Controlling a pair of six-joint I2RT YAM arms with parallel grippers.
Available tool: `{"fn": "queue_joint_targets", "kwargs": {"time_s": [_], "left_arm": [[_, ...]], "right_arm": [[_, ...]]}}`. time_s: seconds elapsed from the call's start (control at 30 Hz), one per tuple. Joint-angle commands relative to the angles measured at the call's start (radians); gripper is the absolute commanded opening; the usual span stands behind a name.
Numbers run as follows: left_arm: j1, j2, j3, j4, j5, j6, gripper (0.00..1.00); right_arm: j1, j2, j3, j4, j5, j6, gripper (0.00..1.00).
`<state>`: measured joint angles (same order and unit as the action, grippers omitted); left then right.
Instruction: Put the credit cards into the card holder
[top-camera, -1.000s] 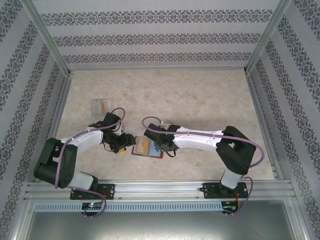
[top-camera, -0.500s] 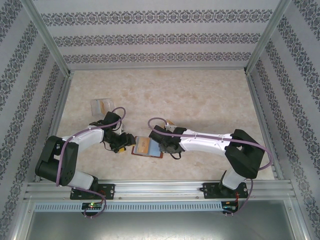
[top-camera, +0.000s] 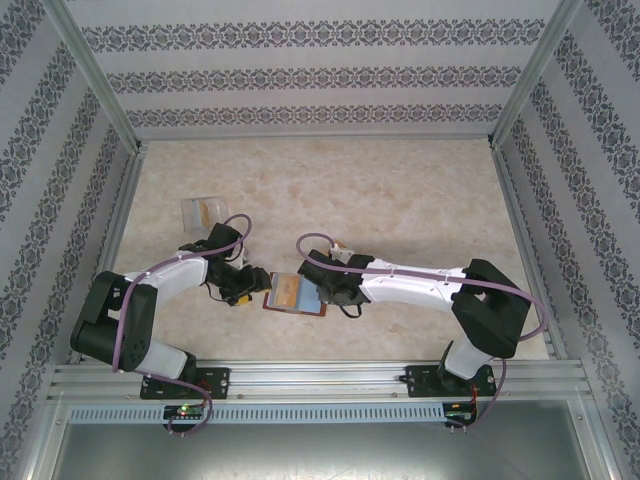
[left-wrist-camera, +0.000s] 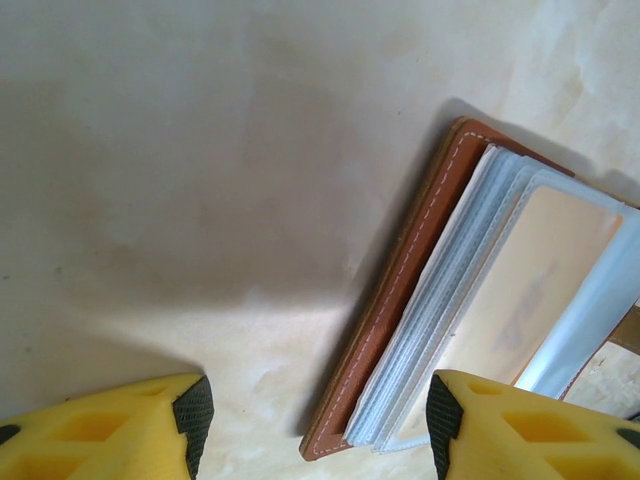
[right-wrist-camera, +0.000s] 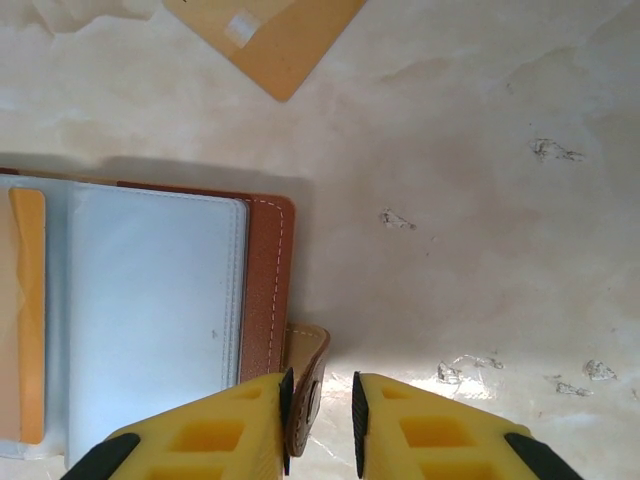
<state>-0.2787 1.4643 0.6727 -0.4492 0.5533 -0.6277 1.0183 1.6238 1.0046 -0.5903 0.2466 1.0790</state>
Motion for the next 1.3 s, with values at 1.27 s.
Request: {"fn": "queue_joint_targets", "kwargs": {"time_s": [1.27], "left_arm": [[-0.168, -0.075, 0.076, 0.328, 0.212, -0.178, 0.39]], "right_arm": [[-0.070, -0.013, -0.155, 0.315, -0.132, -0.022, 0.00]]}}
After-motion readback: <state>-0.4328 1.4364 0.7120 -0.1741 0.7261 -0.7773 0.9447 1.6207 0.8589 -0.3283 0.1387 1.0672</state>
